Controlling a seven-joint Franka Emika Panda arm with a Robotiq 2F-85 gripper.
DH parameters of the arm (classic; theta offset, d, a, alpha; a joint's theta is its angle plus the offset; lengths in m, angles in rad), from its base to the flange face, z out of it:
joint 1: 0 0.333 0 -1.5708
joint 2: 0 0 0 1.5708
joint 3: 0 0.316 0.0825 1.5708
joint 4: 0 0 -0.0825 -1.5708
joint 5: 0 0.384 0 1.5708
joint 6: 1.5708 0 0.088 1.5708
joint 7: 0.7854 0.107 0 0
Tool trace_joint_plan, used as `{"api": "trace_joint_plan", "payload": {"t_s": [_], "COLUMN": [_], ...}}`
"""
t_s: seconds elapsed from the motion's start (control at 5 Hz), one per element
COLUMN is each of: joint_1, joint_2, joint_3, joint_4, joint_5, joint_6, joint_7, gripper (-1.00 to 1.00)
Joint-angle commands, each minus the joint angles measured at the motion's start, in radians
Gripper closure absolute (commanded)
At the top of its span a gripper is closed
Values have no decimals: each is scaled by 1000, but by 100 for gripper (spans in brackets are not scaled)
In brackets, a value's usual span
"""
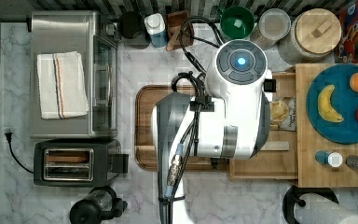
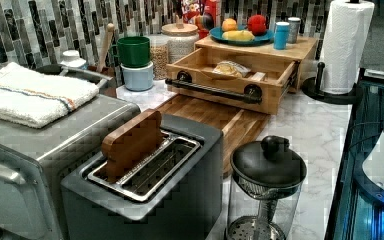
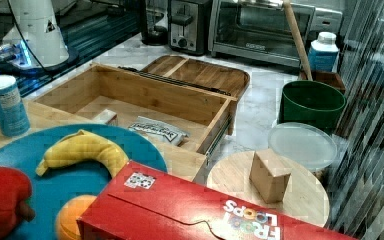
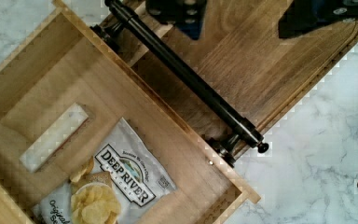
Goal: Close the drawer.
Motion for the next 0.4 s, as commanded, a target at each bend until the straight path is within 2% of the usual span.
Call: {"api": "trace_joint_plan", "payload": {"t_s": [0.2,0.4], "joint_1": [-3,-9], "joint_2": [1,1], "joint_3": [2,8], "joint_4": [0,0], "joint_5": [-2,-2], "joint_6": [1,1], "joint_7": [-4,-4], "gripper": [100,100]}}
